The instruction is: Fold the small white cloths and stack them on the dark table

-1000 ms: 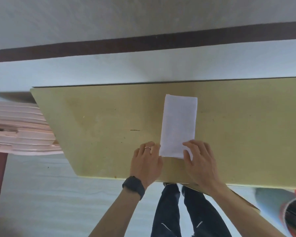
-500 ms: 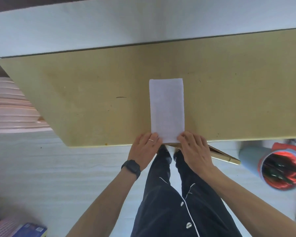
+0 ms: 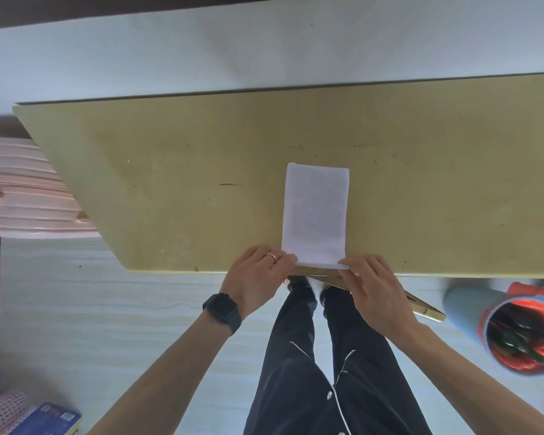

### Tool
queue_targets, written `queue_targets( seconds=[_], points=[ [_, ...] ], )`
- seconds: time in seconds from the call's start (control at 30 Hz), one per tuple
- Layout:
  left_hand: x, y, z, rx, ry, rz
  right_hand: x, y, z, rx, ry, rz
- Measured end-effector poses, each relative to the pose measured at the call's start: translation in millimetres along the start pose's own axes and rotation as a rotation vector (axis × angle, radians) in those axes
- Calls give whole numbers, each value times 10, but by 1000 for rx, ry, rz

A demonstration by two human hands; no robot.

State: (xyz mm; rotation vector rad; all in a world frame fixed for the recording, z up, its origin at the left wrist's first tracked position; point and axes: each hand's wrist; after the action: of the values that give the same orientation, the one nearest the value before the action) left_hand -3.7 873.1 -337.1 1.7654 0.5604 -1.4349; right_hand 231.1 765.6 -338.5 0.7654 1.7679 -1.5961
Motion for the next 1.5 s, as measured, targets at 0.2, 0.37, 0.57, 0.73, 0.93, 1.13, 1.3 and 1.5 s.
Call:
queue_targets(
  seconds=[0.2,0.37,0.57,0.73,0.93,1.13,1.3,1.5],
  points=[
    [-63,-33,-595,-163,-4,65,-189,16,-615,311,58,-220],
    [-76,-57,-1136,-653,-292,549,-148,169,-1174,523,162,-383],
    [100,-186,-1501,-967,-303,745,32,358,-1442,682,193,-382],
    [230,-236,-1544,-1002,-263,755,151,444,-1514,701,183,-244],
    [292,-251,-1596,-986,-242,692,216,448,-1576,741,128,-80],
    [340,-293,-1639,-908,-253,622,232,447,-1610,746,105,-8],
    [367,-340,-1714,-813,-296,472,201,416,-1667,767,78,27],
    [360,-341,-1760,-768,-325,359,215,341,-1688,774,71,100]
  ],
)
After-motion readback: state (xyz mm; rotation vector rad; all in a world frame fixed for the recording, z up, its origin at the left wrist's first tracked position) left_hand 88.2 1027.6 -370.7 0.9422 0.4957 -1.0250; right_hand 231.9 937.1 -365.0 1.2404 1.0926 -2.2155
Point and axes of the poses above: each hand's wrist, its own z-axis away from the middle knuckle, its own x-axis out of the palm, y = z × x, and after that the axes turned 13 degrees about -x, right-handed
